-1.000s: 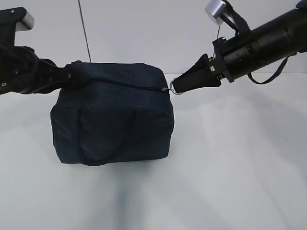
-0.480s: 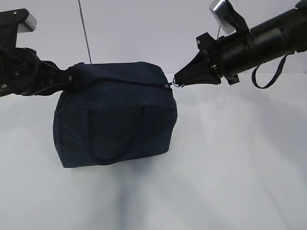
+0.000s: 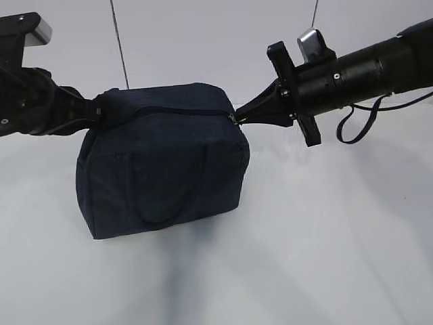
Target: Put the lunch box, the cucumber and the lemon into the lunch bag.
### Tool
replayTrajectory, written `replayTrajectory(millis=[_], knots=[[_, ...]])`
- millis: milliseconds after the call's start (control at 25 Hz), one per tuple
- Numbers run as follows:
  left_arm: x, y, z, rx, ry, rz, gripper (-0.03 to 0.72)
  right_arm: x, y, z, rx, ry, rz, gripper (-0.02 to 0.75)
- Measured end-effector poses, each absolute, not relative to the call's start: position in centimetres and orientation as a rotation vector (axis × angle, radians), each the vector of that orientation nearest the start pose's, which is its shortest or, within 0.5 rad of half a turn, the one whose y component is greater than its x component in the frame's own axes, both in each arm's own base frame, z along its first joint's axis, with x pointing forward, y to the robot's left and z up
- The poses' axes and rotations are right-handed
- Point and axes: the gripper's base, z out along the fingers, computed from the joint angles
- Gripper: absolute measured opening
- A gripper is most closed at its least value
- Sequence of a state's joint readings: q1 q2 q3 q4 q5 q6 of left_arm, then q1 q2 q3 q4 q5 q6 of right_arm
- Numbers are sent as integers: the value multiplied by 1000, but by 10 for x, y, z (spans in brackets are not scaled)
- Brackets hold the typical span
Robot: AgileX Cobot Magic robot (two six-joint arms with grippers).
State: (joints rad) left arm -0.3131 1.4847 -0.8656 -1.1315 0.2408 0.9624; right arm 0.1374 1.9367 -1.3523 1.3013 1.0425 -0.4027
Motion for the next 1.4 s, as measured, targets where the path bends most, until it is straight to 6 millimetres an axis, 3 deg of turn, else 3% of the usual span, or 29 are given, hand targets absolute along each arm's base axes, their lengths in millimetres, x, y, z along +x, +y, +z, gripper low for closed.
replayTrajectory(millis=[320,800,1400], knots=[[291,-115,246,322,2215,-484,-5,394,124,231,448,2459,1603,8],[291,-115,246,379,2214,-457,-5,397,97,235,431,2422,1652,8],[290,-116,245,394,2223,-474,-5,407,90,231,467,2367,1510,8]])
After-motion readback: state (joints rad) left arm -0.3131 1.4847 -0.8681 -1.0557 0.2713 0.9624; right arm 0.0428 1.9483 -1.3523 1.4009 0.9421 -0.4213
